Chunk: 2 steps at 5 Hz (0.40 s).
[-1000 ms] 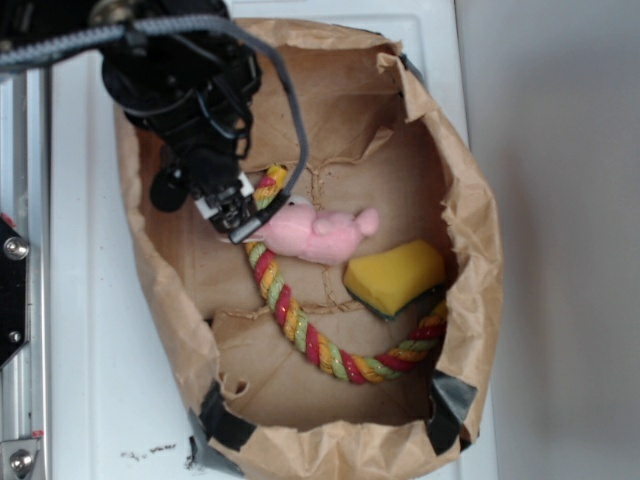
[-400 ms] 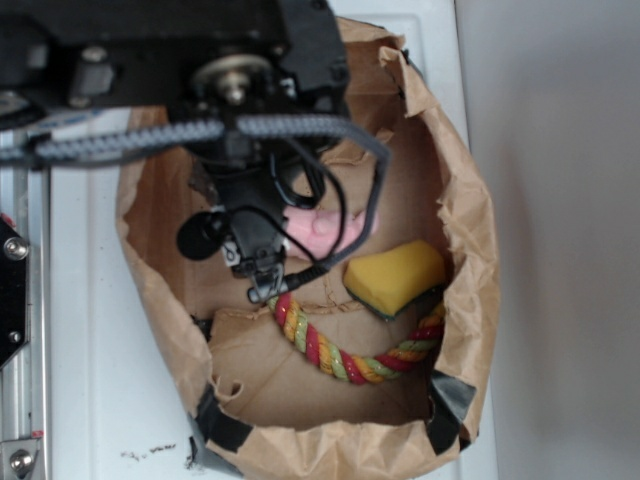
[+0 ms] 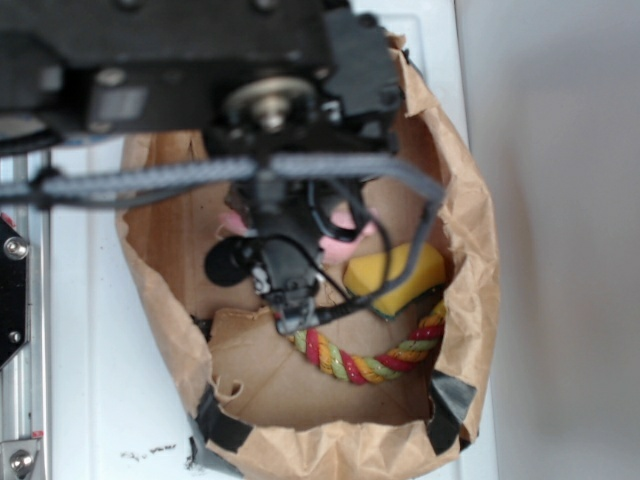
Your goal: Grab the rock.
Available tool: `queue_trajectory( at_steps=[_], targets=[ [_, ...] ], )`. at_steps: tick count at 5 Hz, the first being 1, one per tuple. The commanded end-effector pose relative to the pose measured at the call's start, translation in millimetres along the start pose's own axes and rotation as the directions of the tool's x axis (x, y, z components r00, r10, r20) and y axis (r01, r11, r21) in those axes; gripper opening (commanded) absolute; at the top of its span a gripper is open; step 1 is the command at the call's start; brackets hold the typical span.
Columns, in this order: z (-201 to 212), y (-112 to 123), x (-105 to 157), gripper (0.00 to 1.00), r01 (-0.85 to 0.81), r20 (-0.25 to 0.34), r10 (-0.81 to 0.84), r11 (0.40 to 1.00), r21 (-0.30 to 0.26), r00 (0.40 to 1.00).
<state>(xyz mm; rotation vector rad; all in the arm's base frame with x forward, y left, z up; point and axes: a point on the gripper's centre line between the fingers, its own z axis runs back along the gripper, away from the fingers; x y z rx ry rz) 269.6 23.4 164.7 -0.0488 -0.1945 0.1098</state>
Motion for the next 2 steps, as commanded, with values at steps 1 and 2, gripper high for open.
queue_trajectory(
  at_steps=[1, 2],
  targets=[
    [28.7, 7.2, 14.5, 0.00, 0.041, 0.066, -0.040, 0.999, -0.012, 0.997],
    [23.8, 8.2, 12.2, 0.00, 0.036, 0.074, -0.035, 0.999, -0.013, 0.997]
  ],
)
